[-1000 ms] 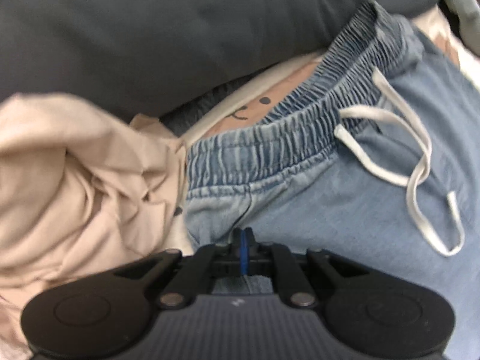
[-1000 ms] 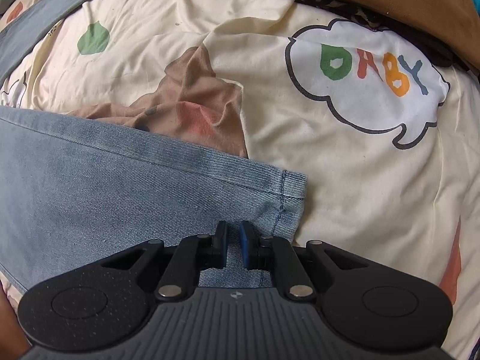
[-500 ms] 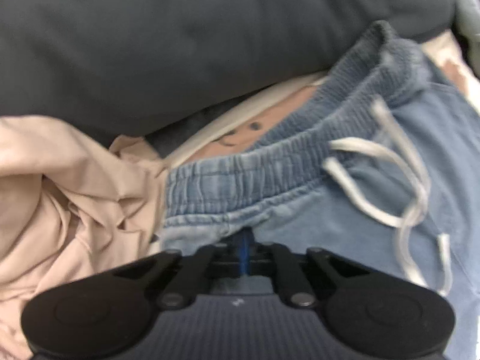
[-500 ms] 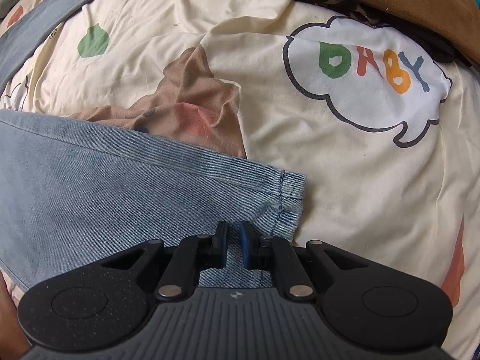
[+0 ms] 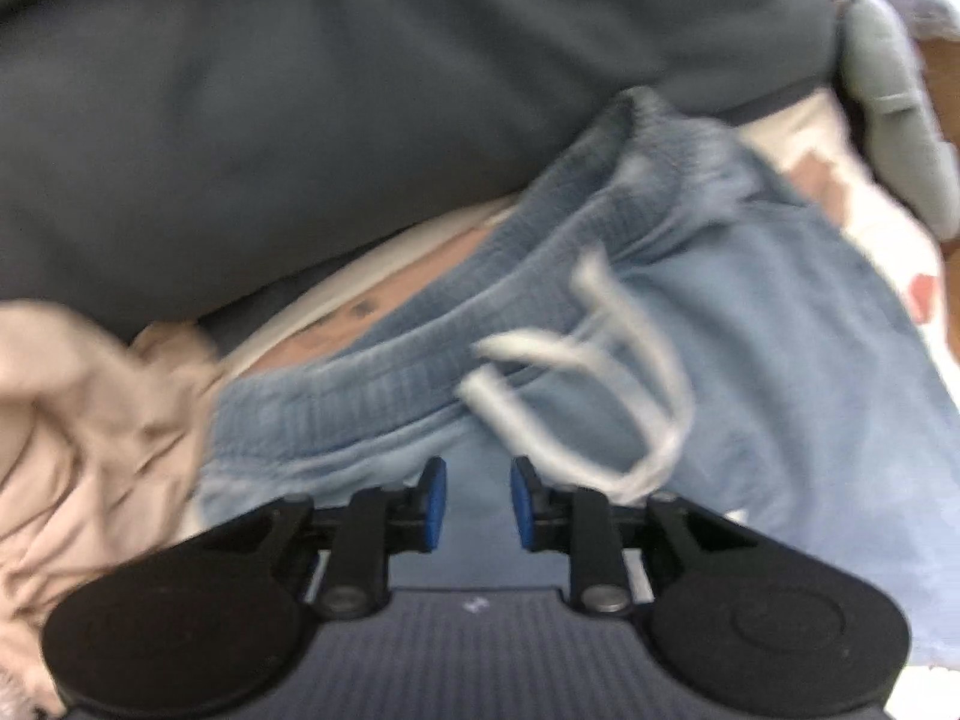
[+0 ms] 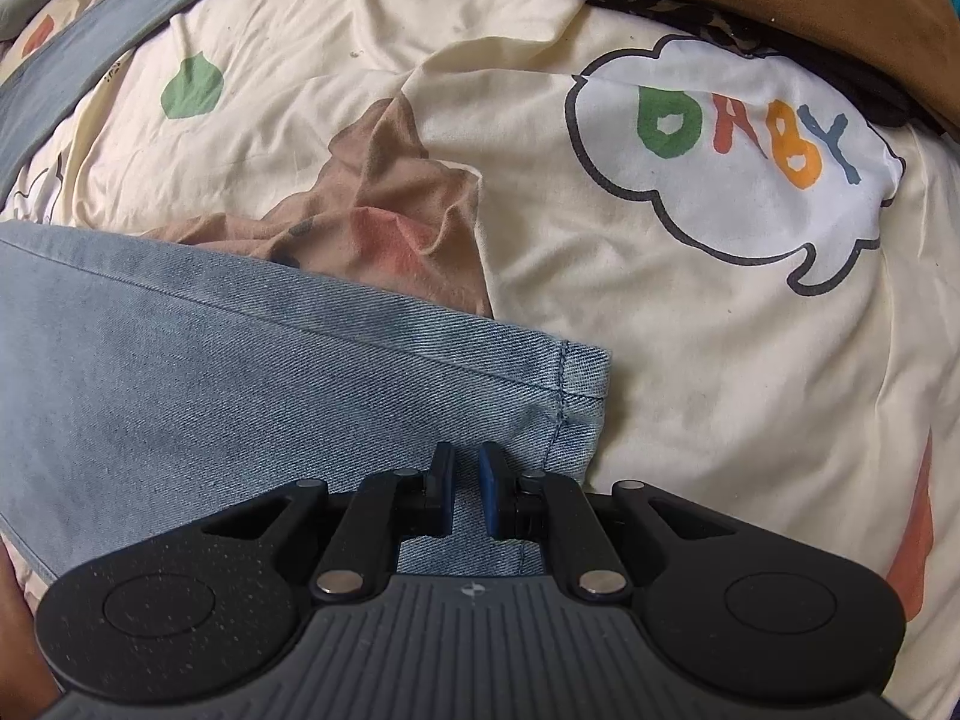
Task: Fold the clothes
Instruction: 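Lift the waistband with the left gripper while the right holds the leg hem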
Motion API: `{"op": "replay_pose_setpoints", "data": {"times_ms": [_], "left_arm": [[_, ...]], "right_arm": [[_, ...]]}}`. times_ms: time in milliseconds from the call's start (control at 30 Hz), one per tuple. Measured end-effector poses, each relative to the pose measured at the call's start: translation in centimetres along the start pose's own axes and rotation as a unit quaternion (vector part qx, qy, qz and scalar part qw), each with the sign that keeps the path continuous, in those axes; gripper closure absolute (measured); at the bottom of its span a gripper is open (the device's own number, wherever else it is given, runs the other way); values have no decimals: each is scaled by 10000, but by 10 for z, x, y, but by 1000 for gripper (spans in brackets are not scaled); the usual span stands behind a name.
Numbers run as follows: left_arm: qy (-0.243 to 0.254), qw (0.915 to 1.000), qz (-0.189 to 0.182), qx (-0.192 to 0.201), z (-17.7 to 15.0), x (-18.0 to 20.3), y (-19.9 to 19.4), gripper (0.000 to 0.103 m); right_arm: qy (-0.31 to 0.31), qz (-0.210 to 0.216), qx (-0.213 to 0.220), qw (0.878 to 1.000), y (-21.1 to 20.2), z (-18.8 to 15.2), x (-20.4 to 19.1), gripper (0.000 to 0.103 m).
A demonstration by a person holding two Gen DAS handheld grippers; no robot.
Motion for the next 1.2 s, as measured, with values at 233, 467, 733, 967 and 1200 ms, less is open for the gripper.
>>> {"op": "replay_pose_setpoints", "data": {"times_ms": [233, 467, 733, 967, 1200], "left_arm": [[200, 9985, -412, 305, 25, 71, 14, 75], [483, 9971, -509, 298, 42, 120, 32, 76], [1428, 9892, -317, 106, 28, 182, 34, 67], [1253, 9911, -160, 431, 51, 174, 57, 53], [753, 9967, -34, 303, 106, 138, 84, 72]], "right_arm": [[25, -90, -90, 9999, -1, 1, 3, 88], [175, -164, -123, 9996, -3, 1, 9, 88], [342, -212, -82, 9992, -4, -4, 1, 88], [388, -104, 44, 9992, -5, -16, 2, 89], [430, -224, 34, 9988, -1, -8, -6, 88]]}}
Point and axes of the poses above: each gripper's, at about its wrist camera, not at the fingertips, and y roughly the way its jaws point, x to its right, z to its top, the point moved 9 cm from there along y, roughly the way its jaws point, and after that the axes turned 8 degrees about z, right-handed, at the moved point
